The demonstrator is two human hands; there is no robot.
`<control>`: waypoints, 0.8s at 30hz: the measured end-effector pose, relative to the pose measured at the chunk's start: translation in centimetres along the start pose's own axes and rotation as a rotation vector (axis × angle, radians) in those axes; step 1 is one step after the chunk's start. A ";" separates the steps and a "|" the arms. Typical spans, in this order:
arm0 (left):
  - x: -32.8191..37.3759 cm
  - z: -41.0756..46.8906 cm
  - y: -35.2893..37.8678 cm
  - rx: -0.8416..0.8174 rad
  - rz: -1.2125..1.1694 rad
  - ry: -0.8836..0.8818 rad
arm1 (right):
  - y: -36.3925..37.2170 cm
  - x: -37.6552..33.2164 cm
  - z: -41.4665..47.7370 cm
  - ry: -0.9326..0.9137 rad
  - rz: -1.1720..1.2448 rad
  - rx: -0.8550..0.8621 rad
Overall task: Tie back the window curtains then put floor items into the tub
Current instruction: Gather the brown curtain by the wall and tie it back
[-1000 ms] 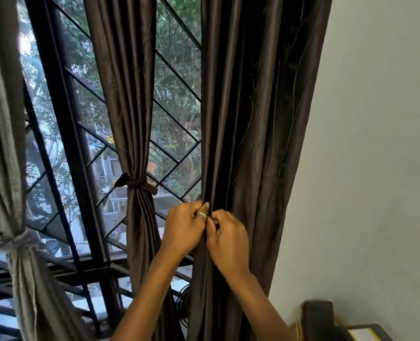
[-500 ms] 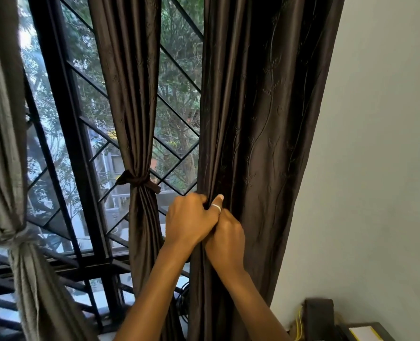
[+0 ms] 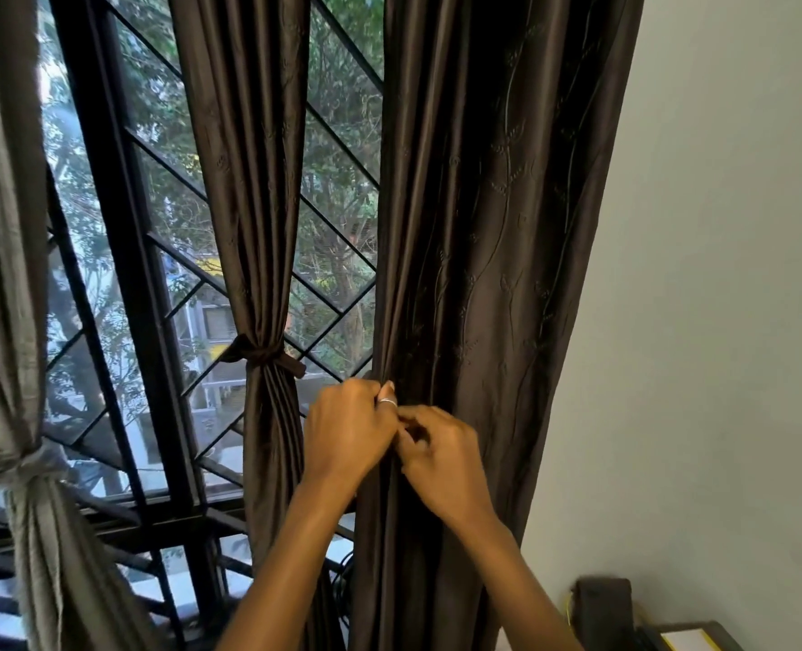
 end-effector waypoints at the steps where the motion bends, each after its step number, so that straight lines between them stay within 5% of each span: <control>1: -0.3 0.1 -0.2 0.007 -0.010 0.003 | -1.1 0.3 0.0 0.025 0.017 0.040; 7: -2.1 0.2 -0.7 0.026 -0.091 0.019 | -9.2 2.5 -0.2 0.145 -0.208 0.502; 11: -2.3 0.3 -0.6 0.022 -0.113 0.022 | -9.5 4.0 1.8 0.293 -0.262 0.321; 14: -2.1 0.3 -0.4 0.022 -0.122 0.036 | -8.3 4.8 2.7 0.236 -0.307 0.096; 24: -4.2 1.0 -1.8 0.048 -0.043 -0.010 | -10.4 7.6 3.0 0.221 -0.412 0.193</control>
Point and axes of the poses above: each hand's wrist, its own z-axis towards the middle knuckle, its own y-axis out of the palm, x = y × z, the point moved 5 cm from there along z, towards the middle knuckle, and after that the axes turned 3 degrees about z, right-handed, at the moved point
